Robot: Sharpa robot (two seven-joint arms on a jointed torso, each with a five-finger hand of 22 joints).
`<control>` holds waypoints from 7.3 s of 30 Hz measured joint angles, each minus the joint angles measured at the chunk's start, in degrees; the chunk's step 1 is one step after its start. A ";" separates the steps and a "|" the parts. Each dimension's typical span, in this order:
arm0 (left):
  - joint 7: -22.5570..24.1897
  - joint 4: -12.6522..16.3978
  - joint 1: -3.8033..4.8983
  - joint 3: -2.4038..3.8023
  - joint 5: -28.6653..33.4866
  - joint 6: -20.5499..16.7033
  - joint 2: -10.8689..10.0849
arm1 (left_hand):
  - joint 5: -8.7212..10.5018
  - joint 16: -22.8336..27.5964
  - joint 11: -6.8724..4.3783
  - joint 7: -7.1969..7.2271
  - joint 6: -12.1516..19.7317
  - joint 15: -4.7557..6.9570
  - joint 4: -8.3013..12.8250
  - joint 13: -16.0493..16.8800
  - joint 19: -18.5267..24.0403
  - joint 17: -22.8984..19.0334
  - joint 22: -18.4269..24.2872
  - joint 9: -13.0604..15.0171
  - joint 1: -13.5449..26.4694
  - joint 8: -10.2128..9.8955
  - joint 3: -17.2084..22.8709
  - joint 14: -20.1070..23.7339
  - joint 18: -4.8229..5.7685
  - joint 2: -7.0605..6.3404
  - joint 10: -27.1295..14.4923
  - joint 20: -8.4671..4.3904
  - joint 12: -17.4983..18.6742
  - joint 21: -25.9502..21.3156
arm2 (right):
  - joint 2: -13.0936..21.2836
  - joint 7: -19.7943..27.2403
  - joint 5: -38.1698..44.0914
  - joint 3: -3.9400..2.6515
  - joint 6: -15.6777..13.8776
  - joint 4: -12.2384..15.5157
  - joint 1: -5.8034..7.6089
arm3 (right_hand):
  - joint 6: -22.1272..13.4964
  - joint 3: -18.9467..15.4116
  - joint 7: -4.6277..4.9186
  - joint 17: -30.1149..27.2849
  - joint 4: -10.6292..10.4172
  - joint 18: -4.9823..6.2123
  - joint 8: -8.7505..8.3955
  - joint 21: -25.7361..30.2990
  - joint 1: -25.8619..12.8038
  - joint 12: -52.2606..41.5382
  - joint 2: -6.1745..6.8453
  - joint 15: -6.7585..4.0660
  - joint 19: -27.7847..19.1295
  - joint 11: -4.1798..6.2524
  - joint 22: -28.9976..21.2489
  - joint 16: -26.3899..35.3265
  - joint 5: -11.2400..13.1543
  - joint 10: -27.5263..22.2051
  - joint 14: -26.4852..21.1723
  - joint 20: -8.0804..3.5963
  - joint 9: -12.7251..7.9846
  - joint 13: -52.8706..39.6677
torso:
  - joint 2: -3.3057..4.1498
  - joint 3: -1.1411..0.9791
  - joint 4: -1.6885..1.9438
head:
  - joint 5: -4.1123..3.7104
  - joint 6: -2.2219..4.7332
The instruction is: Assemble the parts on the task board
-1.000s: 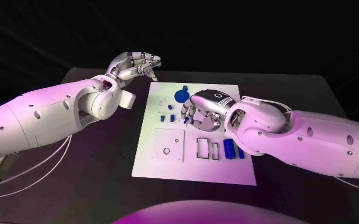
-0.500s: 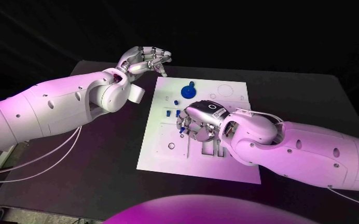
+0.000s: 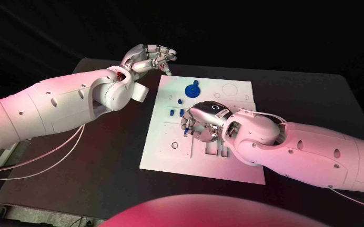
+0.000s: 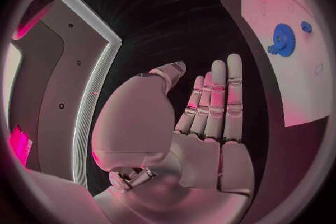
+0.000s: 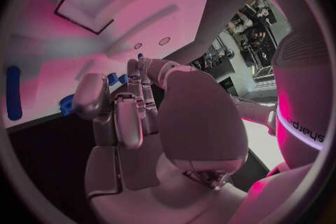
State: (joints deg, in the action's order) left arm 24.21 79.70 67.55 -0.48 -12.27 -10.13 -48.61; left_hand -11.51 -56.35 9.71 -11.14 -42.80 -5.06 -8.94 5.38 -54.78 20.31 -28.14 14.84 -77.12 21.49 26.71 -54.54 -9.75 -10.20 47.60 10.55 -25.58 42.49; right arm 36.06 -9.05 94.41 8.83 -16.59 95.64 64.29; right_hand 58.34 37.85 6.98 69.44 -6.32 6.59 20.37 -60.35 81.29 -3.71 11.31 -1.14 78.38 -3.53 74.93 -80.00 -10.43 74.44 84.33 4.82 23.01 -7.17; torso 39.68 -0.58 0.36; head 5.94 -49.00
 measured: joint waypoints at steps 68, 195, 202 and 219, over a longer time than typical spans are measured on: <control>-0.29 0.44 0.01 0.00 -0.02 0.52 -0.39 | 0.00 0.00 0.23 -0.17 0.24 -0.08 -0.16 0.01 0.00 0.04 0.21 -0.02 0.00 0.00 -0.16 0.08 0.00 0.00 -0.40 0.00 0.00 -0.39 | -1.62 -0.76 0.85 0.34 2.33 -1.90 -0.81 | -5.80 -3.31 2.27 -0.24 0.93 0.02 -4.77 3.67 -7.19 -0.05 1.31 1.67 -0.51 -2.21 -0.63 0.21 -0.08 -8.88 -0.40 1.15 1.59 0.92 | -0.01 -0.04 0.05 | -0.14 -1.01; -0.31 0.15 -0.04 -0.01 -0.31 1.58 -0.73 | 0.00 0.00 0.22 0.20 0.61 -0.29 -0.31 0.01 -0.41 0.24 0.41 -0.07 -0.25 0.00 -0.31 0.29 0.00 0.25 -1.22 0.00 0.00 -0.63 | 11.59 3.81 -2.03 -0.10 3.83 -3.11 4.14 | -5.48 -11.41 2.21 0.66 -4.52 0.02 -7.51 3.43 2.93 -10.90 -2.17 1.01 1.25 -0.95 -0.02 -1.01 -0.18 -10.06 -0.20 0.80 0.66 3.12 | -0.16 0.00 -0.08 | -4.21 1.60; -0.31 0.15 -0.04 -0.01 -0.53 1.67 -0.73 | 0.00 0.00 0.22 0.19 0.60 -0.29 -0.31 0.01 -0.41 0.23 0.41 -0.07 -0.25 0.22 -0.31 0.29 0.00 0.25 -1.22 0.00 0.00 -0.63 | 11.57 3.51 -1.16 -0.04 3.78 -2.94 4.02 | -5.18 -5.61 2.29 0.58 -3.51 0.03 -5.27 3.43 1.52 -11.03 -2.05 0.39 1.24 0.13 -0.02 -1.01 -0.25 -8.93 -0.40 0.38 2.85 3.03 | -0.14 0.00 -0.07 | -4.25 1.61; -0.32 0.15 -0.04 -0.02 -0.70 1.80 -0.74 | 0.00 0.00 0.22 0.19 0.60 -0.29 -0.31 0.01 -0.41 0.22 0.41 -0.07 -0.25 0.22 -0.31 0.29 0.00 0.25 -1.21 0.00 0.00 -0.63 | 12.33 2.85 -0.50 0.01 2.20 -2.08 3.92 | -0.83 -0.63 -0.35 0.58 -1.49 0.03 -4.60 2.54 0.07 -11.02 -1.66 0.39 1.44 0.45 0.01 -1.00 -0.28 -7.18 -0.40 0.18 3.26 2.67 | -0.14 -0.04 -0.09 | -4.16 1.41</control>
State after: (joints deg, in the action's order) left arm 23.89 79.84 67.51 -0.50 -12.98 -8.33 -49.35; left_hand -11.51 -56.35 9.93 -10.94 -42.19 -5.35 -9.25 5.39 -55.19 20.53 -27.73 14.78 -77.37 21.71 26.40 -54.25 -9.75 -9.95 46.39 10.55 -25.58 41.86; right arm 48.39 -6.21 93.91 8.83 -14.39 93.57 68.21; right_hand 57.50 37.22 6.62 70.02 -7.81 6.61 15.77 -57.81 81.36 -14.73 9.65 -0.75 79.81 -3.09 74.95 -81.00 -10.71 67.26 83.93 5.00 26.27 -4.51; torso 39.54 -0.62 0.27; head 1.78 -47.59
